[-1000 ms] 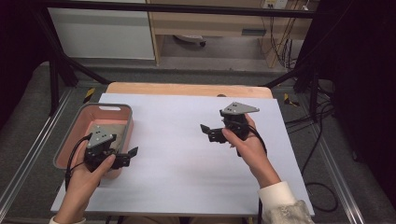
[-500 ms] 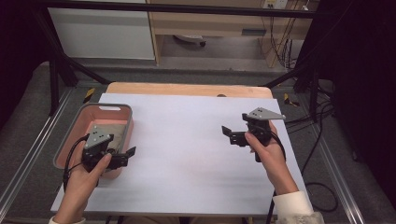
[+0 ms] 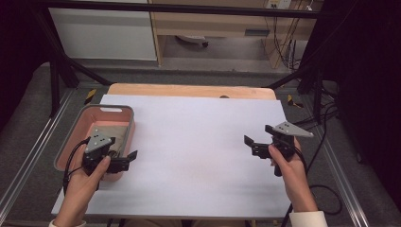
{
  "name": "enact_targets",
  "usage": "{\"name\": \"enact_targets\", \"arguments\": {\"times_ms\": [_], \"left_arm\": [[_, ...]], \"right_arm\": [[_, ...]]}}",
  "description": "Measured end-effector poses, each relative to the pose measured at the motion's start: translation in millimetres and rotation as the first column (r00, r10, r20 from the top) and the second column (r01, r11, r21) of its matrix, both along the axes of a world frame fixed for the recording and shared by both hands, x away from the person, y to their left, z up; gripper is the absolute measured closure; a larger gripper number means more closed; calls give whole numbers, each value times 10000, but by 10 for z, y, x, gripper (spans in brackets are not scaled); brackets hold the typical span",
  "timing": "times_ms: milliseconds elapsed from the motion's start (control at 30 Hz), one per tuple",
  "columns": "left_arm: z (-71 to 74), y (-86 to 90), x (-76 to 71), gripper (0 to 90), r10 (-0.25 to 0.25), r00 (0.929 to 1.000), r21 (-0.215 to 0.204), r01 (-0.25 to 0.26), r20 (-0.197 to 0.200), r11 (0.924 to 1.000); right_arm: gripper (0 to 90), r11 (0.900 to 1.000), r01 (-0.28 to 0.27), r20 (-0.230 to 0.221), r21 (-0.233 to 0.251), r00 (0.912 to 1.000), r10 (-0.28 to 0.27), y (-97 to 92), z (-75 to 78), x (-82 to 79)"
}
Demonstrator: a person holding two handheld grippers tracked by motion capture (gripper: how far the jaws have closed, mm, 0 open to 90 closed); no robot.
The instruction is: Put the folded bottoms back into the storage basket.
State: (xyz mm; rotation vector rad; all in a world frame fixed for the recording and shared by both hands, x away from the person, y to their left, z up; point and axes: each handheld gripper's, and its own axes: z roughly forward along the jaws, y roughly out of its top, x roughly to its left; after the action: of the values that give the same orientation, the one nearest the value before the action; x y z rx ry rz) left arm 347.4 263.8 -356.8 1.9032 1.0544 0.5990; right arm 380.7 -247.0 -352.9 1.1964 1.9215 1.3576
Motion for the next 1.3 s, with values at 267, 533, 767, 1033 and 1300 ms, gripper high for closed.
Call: {"name": "enact_targets", "arguments": {"times_ms": [267, 533, 767, 1033, 1300], "left_arm": [[-28, 17, -18, 71, 8, 9999, 82, -7, -101, 10000], [-29, 17, -32, 73, -52, 10000, 102, 52, -25, 9999], [-58, 7, -41, 73, -133, 9999, 164, 135, -76, 9998], [-66, 1, -52, 74, -180, 9998, 136, 180, -7, 9997], [-70, -5, -60, 74, -207, 9998, 101, 207, -22, 9997]], "right_arm": [[67, 9994, 339, -136, 93, 9993, -338, -166, -194, -155], [67, 9977, 598, -257, 317, 9979, -590, -270, -415, -283], [67, 9966, 749, -464, 348, 9962, -732, -329, -552, -368], [65, 9982, 535, -627, 273, 9967, -517, -303, -677, -432], [64, 9996, 221, -671, 172, 9975, -209, -252, -774, -499]]}}
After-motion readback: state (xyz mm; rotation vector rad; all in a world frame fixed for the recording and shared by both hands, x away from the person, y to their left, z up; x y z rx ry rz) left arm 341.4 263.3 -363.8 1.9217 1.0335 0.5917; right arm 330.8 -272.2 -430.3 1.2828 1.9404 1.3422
